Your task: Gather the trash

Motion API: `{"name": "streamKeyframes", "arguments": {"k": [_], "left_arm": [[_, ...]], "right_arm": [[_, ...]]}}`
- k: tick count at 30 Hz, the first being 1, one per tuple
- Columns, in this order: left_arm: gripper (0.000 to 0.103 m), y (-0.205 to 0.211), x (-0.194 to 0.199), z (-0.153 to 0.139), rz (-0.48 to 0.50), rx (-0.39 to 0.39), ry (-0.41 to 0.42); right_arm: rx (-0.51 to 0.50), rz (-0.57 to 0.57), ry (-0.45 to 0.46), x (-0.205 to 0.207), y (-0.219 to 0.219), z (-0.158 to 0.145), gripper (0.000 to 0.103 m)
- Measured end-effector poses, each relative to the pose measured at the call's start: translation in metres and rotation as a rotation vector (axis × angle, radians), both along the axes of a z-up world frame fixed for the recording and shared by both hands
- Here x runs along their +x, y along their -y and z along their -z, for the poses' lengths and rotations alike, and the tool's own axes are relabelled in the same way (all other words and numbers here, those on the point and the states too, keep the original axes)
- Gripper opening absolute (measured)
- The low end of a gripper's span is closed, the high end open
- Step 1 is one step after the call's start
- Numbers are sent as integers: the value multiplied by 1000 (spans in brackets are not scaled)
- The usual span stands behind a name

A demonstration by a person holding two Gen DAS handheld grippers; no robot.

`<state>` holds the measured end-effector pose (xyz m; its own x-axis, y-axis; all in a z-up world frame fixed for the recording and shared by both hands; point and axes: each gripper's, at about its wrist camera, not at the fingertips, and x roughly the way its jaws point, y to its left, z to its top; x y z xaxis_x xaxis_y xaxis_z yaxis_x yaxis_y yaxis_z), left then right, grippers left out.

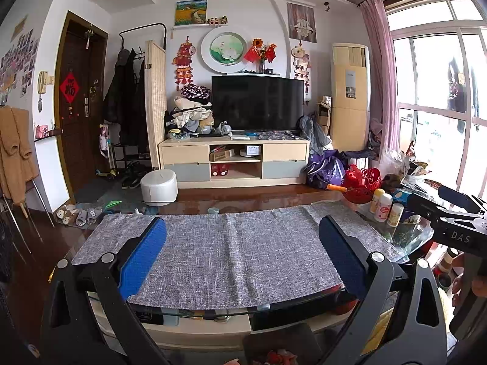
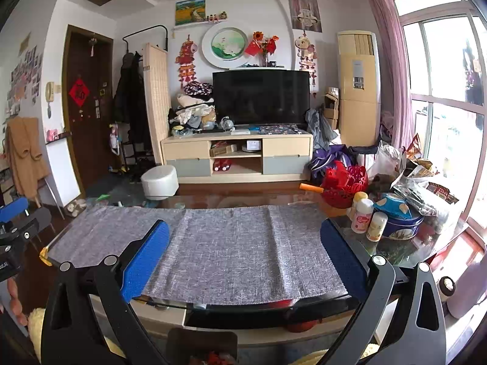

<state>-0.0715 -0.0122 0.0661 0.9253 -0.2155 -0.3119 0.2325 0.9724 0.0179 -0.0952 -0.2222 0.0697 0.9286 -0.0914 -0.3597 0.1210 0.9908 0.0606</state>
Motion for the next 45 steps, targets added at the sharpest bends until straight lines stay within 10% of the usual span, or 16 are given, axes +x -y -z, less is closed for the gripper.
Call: {"name": "streamKeyframes", "arguments": {"k": [45], "left_arm": [[95, -4, 0, -12, -51, -43, 9]], "right_arm": [[20, 13, -9, -5, -3, 1, 100]]}}
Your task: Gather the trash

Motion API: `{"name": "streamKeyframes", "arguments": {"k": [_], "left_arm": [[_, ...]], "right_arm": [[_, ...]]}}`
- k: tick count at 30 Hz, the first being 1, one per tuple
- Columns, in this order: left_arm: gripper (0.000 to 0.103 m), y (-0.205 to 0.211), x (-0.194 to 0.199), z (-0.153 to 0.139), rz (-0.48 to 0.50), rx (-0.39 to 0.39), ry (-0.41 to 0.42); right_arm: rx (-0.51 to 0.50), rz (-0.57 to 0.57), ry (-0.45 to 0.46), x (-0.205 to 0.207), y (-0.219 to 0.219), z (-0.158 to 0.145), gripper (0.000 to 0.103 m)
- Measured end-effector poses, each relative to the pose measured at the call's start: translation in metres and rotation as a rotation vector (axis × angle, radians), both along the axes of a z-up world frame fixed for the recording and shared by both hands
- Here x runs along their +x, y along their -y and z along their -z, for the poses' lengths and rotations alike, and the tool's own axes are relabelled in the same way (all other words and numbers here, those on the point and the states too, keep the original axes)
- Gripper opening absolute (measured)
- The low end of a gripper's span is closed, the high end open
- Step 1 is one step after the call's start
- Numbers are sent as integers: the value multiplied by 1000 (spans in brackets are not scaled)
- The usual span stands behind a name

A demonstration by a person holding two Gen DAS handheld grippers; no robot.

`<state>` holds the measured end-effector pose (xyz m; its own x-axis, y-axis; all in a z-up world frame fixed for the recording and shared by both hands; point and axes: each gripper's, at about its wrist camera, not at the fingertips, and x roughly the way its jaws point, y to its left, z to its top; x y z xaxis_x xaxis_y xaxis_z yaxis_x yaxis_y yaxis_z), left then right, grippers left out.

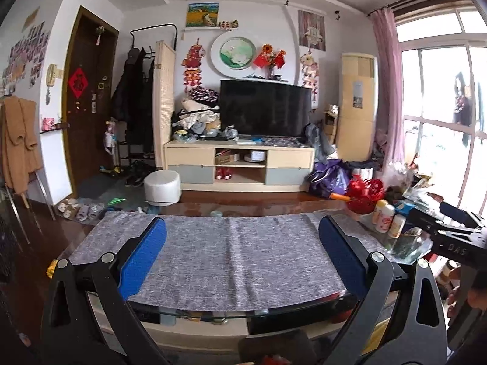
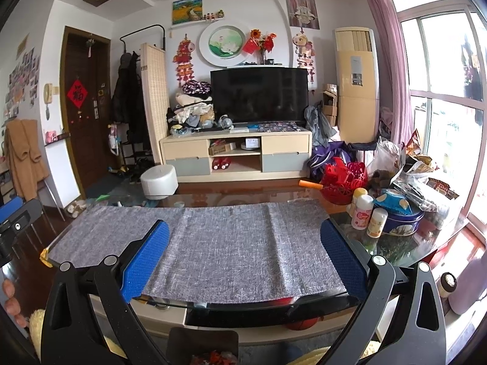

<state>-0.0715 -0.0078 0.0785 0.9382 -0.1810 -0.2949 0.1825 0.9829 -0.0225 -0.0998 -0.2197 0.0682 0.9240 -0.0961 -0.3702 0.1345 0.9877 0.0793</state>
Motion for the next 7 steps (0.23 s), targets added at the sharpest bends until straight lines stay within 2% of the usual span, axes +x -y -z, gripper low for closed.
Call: {"name": "streamKeyframes", "arguments": {"k": [7], "left_arm": [[95, 1, 1, 2, -13, 13, -9]], "right_arm": [[-1, -1, 1, 0, 1, 0, 100]]}}
